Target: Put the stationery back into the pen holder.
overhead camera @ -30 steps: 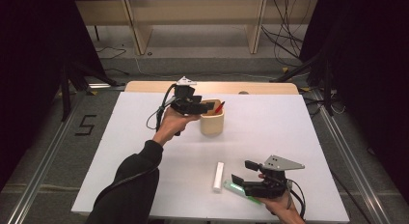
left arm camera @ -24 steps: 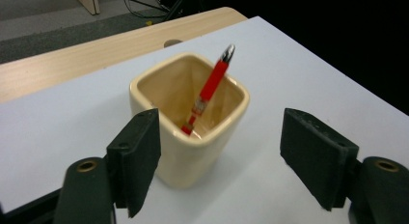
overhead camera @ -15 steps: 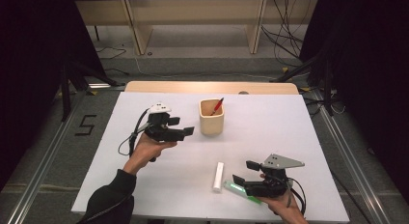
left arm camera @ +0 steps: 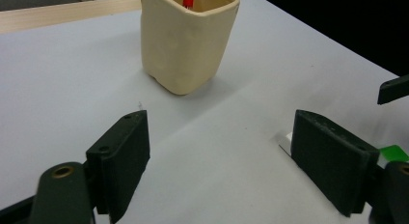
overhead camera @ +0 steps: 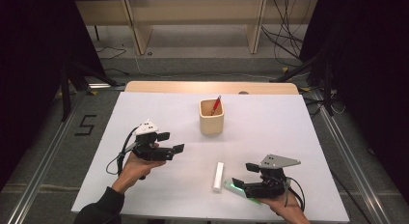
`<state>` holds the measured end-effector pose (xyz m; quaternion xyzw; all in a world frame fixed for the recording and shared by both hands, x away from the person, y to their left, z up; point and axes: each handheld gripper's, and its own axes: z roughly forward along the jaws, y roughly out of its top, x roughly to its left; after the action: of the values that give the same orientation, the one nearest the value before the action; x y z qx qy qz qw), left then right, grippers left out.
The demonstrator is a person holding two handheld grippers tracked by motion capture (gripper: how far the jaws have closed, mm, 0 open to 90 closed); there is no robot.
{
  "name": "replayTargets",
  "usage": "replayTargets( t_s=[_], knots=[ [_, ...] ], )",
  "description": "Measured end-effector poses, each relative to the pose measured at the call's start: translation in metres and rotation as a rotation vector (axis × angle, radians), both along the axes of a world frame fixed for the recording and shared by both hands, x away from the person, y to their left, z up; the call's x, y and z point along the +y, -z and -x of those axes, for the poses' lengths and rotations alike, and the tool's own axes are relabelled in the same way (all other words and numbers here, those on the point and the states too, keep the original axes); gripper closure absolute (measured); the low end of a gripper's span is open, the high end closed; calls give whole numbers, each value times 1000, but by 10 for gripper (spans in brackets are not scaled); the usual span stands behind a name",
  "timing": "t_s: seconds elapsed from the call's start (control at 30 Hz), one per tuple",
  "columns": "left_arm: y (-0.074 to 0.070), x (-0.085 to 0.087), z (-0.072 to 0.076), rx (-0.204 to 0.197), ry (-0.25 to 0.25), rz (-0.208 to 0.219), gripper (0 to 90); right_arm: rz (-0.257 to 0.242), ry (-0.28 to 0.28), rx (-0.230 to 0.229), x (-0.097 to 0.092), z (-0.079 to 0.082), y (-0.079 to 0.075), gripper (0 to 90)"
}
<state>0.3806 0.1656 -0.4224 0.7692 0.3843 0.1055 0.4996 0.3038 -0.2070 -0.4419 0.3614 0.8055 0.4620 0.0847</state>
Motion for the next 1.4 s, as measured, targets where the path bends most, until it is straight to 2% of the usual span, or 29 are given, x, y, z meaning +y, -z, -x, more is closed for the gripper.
replayTargets(
  t_s=[0.23,0.43,0.57,0.63,0.8,0.87,1.1,1.4],
  knots=[
    [15,9,12,-7,4,25,191,28,-24,21,0,0,1,253],
    [21,13,27,-13,9,39,189,57,-44,37,1,-1,0,251],
    [22,12,36,-29,14,18,186,77,-47,54,-1,-2,2,251],
    [23,11,41,-23,25,22,186,96,-50,55,-1,-2,2,250],
    [27,10,49,-39,44,-20,179,138,-59,64,-1,-2,2,250],
    [28,10,50,-45,50,-49,178,157,-63,69,-2,-2,1,250],
    [29,10,56,-42,72,-46,174,217,-80,89,-3,-2,1,252],
    [29,11,61,-46,78,-46,174,299,-122,100,6,-1,5,261]
  ],
)
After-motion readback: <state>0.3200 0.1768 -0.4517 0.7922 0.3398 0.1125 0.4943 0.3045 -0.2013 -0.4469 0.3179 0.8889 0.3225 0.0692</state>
